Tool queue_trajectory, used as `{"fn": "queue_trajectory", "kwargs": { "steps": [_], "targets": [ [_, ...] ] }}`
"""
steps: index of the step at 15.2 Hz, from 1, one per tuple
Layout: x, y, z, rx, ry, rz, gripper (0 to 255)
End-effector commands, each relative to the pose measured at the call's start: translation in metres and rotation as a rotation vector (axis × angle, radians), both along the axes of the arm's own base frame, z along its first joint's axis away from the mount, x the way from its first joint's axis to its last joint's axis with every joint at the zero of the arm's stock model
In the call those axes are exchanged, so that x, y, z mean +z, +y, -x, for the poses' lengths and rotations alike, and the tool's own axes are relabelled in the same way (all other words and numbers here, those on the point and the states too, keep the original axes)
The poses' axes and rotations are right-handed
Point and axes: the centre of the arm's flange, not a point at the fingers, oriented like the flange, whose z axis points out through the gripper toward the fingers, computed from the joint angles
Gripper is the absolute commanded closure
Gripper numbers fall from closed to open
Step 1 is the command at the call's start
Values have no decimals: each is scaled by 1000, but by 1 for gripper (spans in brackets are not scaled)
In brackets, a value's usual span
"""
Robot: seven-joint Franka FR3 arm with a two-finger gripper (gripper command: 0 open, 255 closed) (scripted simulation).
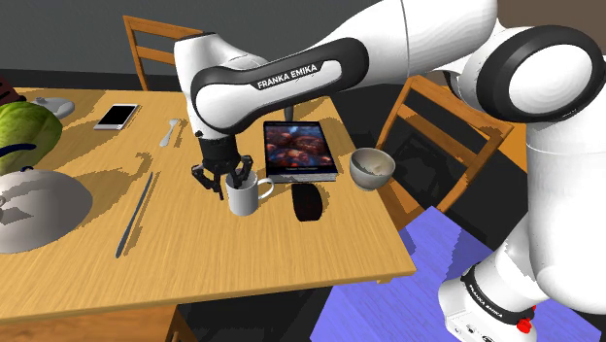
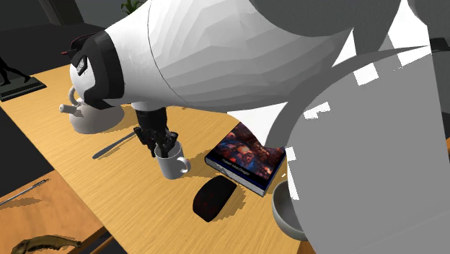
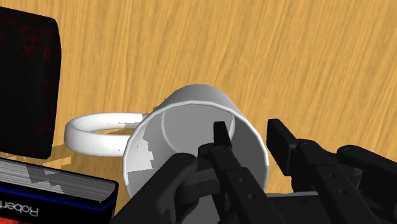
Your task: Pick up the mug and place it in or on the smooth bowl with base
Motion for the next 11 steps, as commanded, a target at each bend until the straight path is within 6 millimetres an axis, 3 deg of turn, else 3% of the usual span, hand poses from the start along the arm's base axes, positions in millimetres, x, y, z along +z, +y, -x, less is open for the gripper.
{"fn": "queue_trajectory", "kwargs": {
  "steps": [1, 8, 11],
  "targets": [
    [0, 0, 0, 0, 0, 0, 255],
    [0, 0, 0, 0, 0, 0, 255],
    [16, 0, 0, 0, 0, 0, 255]
  ]
}}
